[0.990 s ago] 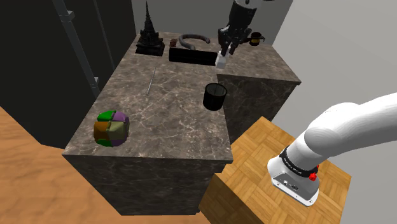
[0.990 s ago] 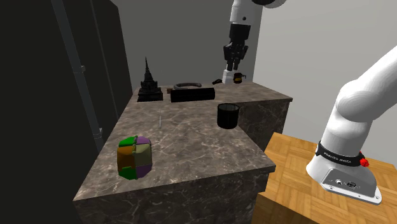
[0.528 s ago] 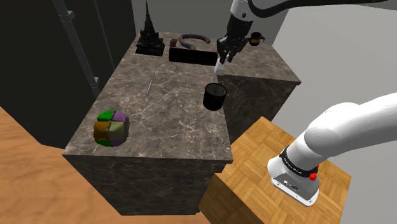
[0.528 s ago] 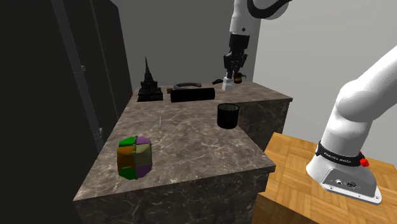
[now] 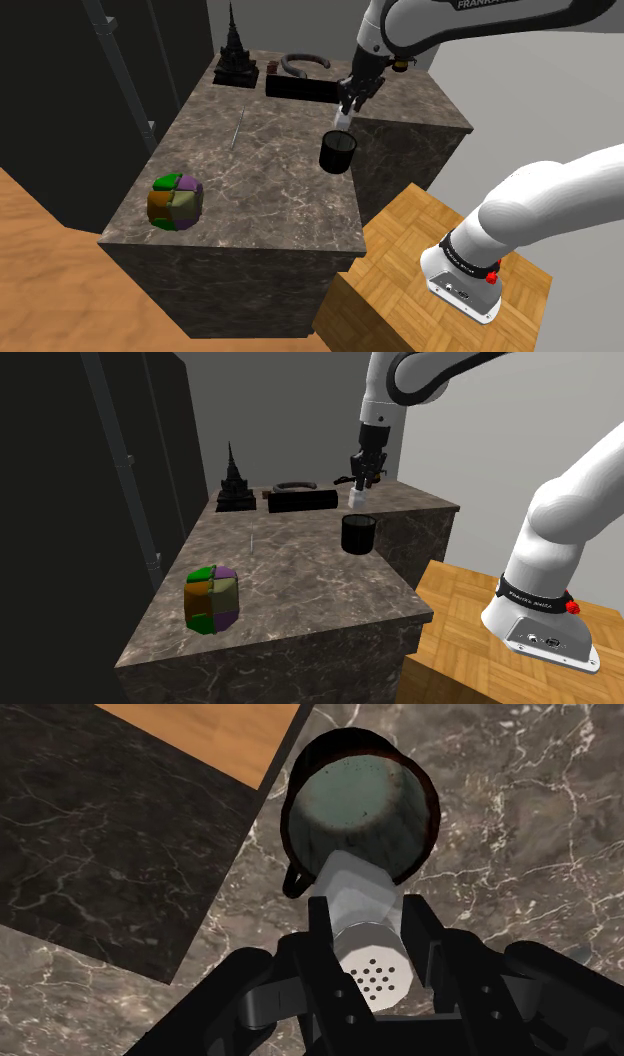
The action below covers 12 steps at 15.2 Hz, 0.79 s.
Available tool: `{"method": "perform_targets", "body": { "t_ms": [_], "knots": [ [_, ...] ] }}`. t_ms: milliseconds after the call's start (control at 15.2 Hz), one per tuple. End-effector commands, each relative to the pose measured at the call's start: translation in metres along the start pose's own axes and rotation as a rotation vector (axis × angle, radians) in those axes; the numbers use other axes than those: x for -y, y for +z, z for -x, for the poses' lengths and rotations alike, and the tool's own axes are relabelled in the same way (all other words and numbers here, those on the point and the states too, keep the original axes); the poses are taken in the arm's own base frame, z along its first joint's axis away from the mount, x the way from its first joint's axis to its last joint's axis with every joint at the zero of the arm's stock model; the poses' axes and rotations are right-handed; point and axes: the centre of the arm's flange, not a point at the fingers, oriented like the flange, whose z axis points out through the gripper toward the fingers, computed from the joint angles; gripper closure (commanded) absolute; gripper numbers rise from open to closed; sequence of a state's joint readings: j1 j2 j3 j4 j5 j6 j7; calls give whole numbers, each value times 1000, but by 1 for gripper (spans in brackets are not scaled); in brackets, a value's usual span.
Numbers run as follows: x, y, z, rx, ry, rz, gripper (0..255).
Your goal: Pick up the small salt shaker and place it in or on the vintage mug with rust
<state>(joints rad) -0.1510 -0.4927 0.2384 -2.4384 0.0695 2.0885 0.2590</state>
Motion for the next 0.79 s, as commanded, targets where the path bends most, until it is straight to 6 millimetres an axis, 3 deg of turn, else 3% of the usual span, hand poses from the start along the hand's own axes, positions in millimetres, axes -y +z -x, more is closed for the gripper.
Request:
{"method": "perform_targets", "body": {
  "t_ms": [0,198,660,726],
  "knots": [
    [0,10,2,-1,0,0,255],
    [1,26,4,-1,0,0,255],
    [1,26,4,-1,0,0,255],
    [1,26,4,-1,0,0,0]
  ]
}}
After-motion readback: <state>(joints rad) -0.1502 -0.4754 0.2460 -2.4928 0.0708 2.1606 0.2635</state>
